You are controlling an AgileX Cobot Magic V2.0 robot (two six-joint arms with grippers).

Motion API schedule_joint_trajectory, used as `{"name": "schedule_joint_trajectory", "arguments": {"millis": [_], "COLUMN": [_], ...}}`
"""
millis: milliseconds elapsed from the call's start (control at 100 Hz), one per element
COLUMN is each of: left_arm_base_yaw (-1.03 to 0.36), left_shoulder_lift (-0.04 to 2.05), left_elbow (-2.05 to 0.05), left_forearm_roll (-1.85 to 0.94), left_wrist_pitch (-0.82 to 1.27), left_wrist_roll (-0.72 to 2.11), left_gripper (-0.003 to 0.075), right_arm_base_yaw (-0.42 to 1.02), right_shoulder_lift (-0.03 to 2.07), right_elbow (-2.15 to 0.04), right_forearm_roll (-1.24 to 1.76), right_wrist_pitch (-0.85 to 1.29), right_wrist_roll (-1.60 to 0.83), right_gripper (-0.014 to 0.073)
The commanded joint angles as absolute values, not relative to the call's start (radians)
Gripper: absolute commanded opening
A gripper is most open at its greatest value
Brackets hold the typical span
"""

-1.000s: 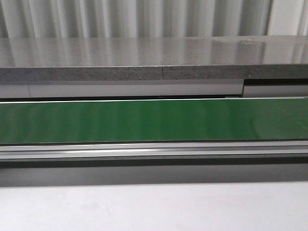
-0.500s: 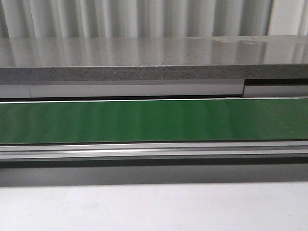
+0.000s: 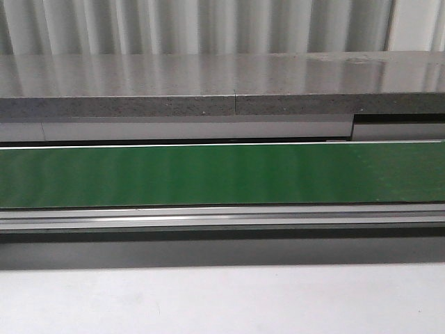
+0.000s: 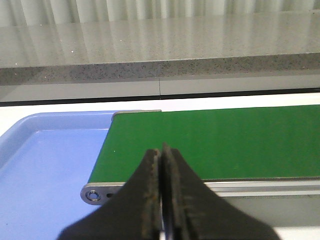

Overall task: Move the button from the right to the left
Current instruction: 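Move the right gripper over the yellow push button in the green tray, then lower the right gripper and grasp the yellow push button's black body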

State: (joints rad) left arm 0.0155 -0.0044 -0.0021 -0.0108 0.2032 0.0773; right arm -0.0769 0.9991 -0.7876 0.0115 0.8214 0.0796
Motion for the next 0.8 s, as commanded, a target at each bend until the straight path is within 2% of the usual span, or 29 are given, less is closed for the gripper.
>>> {"name": "schedule_joint_trajectory", "arguments": {"millis": [0, 570, 790], "left_arm_base_yaw": [0.017, 0.017, 0.017], "left_shoulder_lift": [-0.039, -0.039, -0.039], "left_elbow": [0.024, 0.024, 0.024], "left_forearm_roll": [-0.015, -0.015, -0.015], "left_wrist_pitch": [0.121, 0.121, 0.121], "left_wrist_roll": [0.070, 0.070, 0.070], "left_gripper": [-0.0020, -0.0020, -0.0020], "right_arm_base_yaw": [-0.100, -0.497, -0.572], "right_shoulder_lift": [1.014, 1.241, 1.419], "right_elbow": [-0.865, -1.082, -1.150], "right_forearm_roll": [0.006, 0.000, 0.000], "right_wrist_pitch": [0.790, 0.829, 0.830], "right_wrist_roll": [0.070, 0.087, 0.086], "right_gripper": [0.0550, 0.0550, 0.0550]}}
